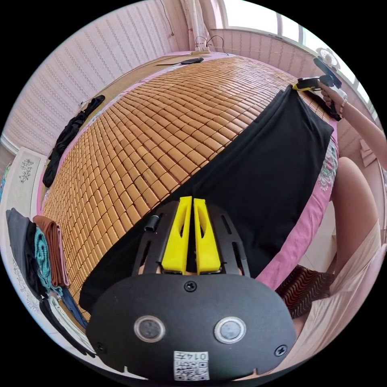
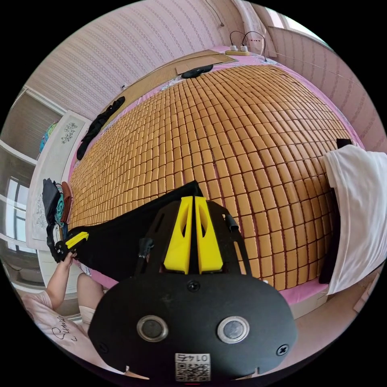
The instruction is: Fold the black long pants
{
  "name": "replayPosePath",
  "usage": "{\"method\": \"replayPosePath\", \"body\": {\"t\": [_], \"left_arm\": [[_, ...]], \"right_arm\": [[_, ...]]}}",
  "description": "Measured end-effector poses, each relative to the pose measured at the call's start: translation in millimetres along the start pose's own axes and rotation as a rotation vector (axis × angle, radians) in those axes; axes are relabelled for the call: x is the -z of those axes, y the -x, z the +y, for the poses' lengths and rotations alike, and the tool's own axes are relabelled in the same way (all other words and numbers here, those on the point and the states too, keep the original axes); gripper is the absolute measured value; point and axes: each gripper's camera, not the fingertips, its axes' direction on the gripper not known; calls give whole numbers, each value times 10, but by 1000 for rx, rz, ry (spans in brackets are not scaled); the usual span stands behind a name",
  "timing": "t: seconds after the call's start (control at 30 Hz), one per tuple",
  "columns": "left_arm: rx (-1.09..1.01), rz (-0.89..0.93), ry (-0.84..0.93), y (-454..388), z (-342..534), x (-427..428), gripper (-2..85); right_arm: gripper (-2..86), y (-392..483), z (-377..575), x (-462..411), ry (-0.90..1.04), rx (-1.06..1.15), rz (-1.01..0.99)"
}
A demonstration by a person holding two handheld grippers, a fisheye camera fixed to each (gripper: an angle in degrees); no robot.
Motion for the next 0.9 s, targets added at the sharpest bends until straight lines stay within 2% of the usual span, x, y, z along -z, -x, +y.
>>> {"method": "replayPosePath", "body": {"t": [0.3,0.47,0.63,0.73,0.77,0.83,0.9], "left_arm": [[21,-12,-105,183,48,359,-5],[88,-32,33,332,-46,-178,19],[76,-17,-95,257,86,179,17],[-22,15,-102,-13,227,283,13],[-34,19,-95,-68,256,275,12],[-52,32,-69,-241,365,195,10],[-25,62,-42,-286,435,102,9]], "right_arm": [[6,223,-155,-142,15,31,16],[64,246,-179,-459,63,-41,33],[79,522,415,-242,17,40,-15],[27,810,899,-328,78,105,-108],[14,865,969,-382,104,110,-85],[4,972,1155,-601,140,90,107],[1,957,1188,-674,134,62,159]]}}
